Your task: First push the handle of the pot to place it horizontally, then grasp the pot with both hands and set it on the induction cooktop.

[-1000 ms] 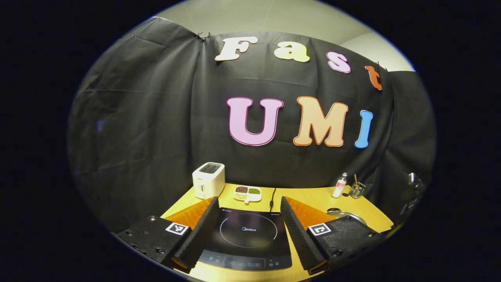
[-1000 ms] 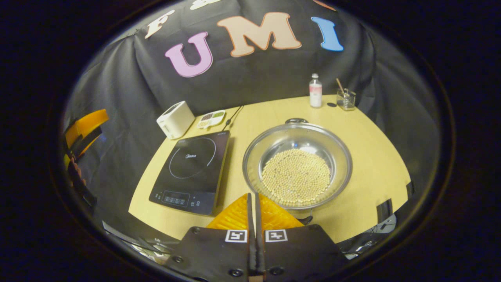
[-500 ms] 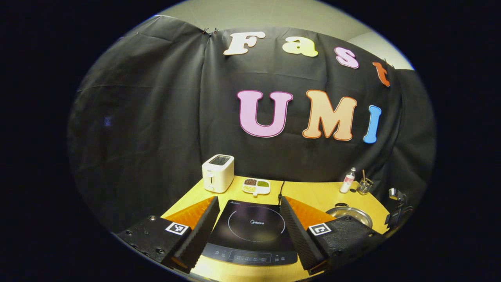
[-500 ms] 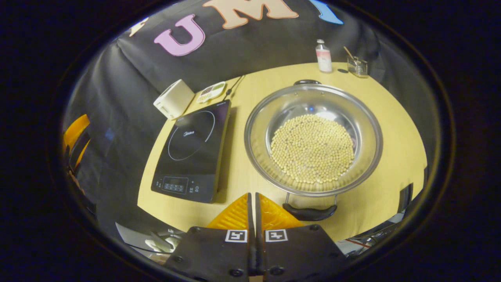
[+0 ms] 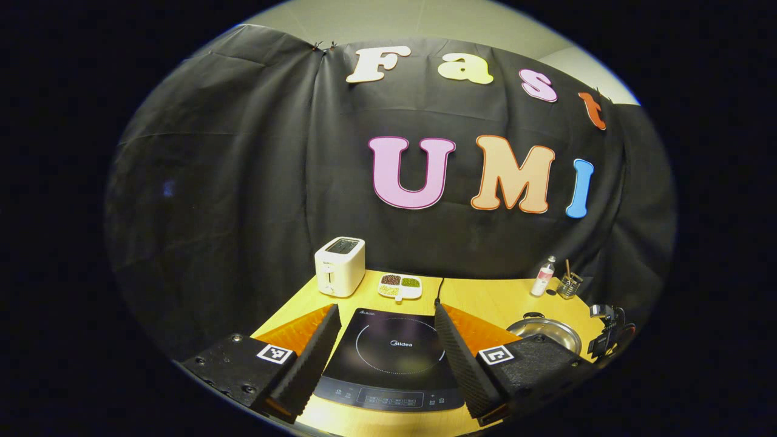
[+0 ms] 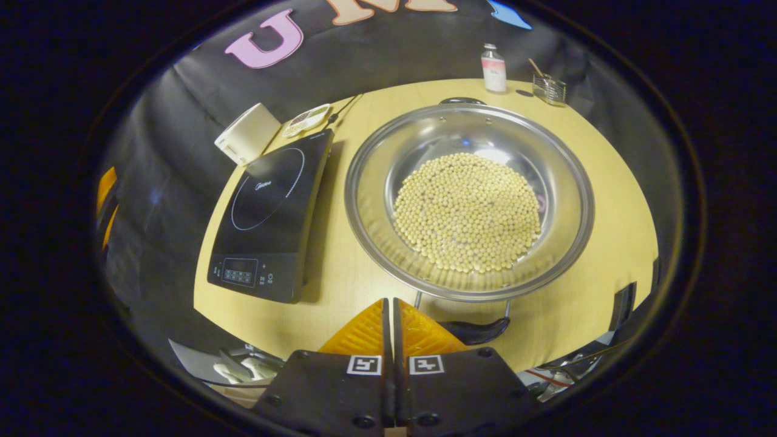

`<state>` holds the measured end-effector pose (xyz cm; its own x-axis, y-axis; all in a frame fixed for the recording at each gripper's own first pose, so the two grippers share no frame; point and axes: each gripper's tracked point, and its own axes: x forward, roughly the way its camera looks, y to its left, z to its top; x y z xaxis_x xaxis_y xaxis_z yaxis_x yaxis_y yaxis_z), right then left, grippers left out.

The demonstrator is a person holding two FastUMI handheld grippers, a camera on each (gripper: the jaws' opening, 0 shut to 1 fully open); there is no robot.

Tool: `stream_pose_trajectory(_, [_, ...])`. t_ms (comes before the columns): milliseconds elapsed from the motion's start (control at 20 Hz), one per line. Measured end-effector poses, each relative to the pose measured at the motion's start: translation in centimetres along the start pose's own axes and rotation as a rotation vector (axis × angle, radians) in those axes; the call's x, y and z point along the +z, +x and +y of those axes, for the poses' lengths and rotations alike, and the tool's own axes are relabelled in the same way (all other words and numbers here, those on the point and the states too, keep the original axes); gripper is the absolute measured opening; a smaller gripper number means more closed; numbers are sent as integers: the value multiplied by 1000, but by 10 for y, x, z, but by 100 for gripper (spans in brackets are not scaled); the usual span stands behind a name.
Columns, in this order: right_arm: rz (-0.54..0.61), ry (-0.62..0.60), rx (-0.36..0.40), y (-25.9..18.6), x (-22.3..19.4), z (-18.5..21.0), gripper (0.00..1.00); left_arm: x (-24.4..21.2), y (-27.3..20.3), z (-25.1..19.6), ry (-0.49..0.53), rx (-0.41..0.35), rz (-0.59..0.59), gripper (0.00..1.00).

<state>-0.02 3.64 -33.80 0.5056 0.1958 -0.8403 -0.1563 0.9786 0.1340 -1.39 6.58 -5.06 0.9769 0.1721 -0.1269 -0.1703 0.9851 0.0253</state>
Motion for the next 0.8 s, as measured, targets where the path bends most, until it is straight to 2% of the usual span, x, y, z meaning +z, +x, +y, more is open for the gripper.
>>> stream_pose_trajectory(50, [4, 7, 1, 0, -1, -2, 2, 0, 1, 0, 3, -3, 0, 95])
stream_pose_trajectory(150, [4, 12, -16, -1, -1, -9, 0, -2, 1, 3, 10, -10, 0, 95])
stream_pose_trajectory(200, [0, 10, -34, -1, 0, -13, 3, -2, 1, 4, 13, -14, -2, 92])
stream_pose_trajectory(250, [-3, 4, -58, -1, 0, -18, 3, -2, 1, 5, 16, -20, -3, 96])
stream_pose_trajectory(300, [-8, -4, -83, -2, 0, -24, 0, -2, 1, 6, 18, -26, -4, 95])
stream_pose_trajectory(400, [-17, -11, -130, -3, 1, -36, 3, -5, 1, 9, 24, -39, -2, 92])
stream_pose_trajectory(450, [-19, -9, -148, -4, 2, -42, 3, -6, -1, 11, 26, -47, -1, 95])
stream_pose_trajectory(800, [-37, 21, -261, -11, 6, -90, 3, -8, 6, 13, 47, -87, 0, 92])
